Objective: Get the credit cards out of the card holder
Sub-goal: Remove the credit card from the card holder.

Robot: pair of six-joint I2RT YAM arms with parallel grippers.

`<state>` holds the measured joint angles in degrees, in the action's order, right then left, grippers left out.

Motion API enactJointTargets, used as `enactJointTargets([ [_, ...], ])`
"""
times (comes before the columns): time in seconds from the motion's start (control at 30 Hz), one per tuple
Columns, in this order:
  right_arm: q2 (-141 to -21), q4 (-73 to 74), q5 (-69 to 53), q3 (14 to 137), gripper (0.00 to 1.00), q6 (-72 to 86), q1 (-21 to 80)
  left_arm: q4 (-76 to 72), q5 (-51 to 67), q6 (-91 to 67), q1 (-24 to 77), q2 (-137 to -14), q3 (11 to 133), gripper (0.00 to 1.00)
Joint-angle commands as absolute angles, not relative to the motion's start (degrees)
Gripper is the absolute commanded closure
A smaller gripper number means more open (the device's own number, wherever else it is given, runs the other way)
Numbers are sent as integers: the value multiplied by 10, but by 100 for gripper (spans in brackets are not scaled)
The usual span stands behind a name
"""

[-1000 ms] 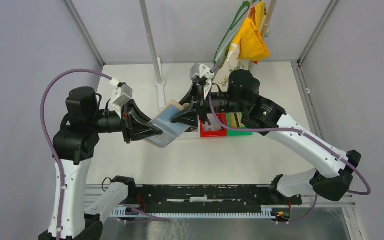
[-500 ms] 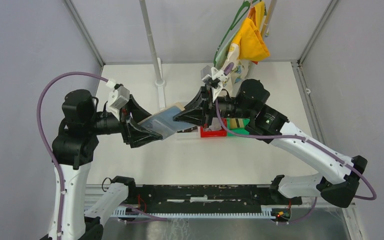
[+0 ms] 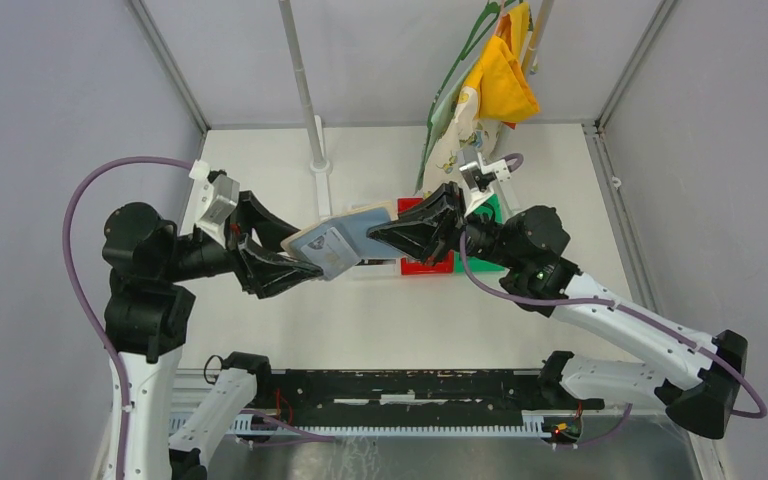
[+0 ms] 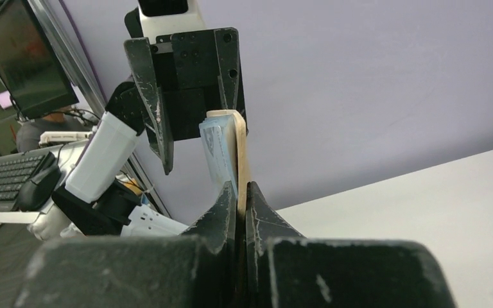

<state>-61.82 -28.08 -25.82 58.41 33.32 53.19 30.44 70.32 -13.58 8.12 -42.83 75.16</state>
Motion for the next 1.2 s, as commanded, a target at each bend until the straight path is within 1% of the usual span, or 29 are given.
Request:
enactJointTargets([
  [0.0,-605,-420,-217,566,100,393,533,204,677,-242,82,-422,719,39],
  [0.13,-617,-459,-215,562,100,415,541,99,669,-333,82,-417,678,38],
  [0.47,-636,-521,-184,554,100,437,562,52,663,-375,83,-414,662,39],
  [0.7,-640,-544,-182,554,100,448,567,62,678,-356,83,-394,648,38],
  [0.8,-641,-550,-184,554,100,450,568,76,678,-343,83,-396,650,41],
  [0.87,-638,-545,-184,555,100,445,568,116,670,-303,83,-397,665,41],
  [1.0,-633,-534,-193,565,100,432,568,191,610,-216,83,-393,697,35],
  [1.17,-630,-532,-216,573,100,429,568,162,564,-225,83,-375,695,31],
])
